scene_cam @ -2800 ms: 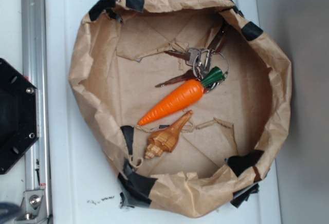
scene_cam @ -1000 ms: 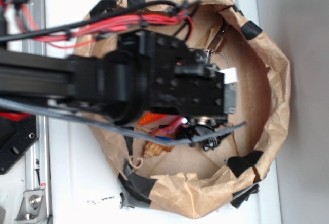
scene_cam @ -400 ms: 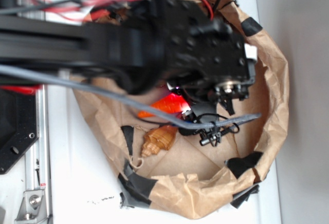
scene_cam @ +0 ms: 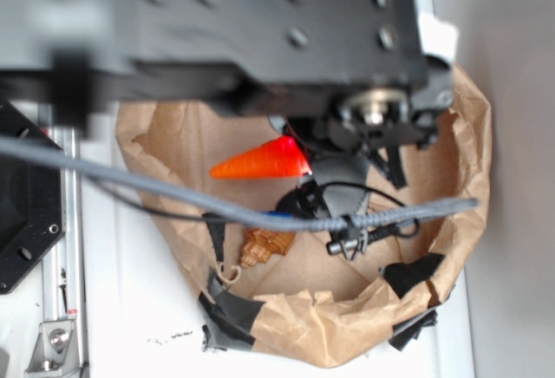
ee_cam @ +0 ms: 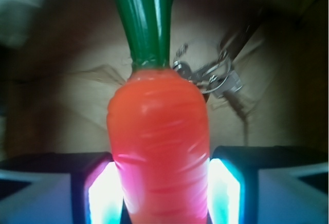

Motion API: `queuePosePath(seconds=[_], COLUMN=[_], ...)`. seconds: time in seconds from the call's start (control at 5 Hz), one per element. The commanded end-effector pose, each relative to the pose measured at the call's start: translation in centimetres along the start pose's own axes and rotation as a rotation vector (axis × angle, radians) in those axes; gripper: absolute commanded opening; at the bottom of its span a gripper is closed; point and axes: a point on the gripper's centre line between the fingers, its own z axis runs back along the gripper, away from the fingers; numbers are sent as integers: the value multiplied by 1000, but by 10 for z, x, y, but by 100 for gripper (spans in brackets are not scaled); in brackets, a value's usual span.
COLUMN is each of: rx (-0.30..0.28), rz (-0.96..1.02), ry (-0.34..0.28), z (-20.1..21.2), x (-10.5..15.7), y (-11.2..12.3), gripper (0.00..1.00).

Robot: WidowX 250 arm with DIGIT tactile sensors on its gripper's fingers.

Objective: Grab the carrot.

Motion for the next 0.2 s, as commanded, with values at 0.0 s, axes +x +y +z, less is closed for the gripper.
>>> queuePosePath(seconds=[0.0], rx=[34], rz=[-44], ry=[-96], z=[55], x=[-3], y=[12], gripper=[0])
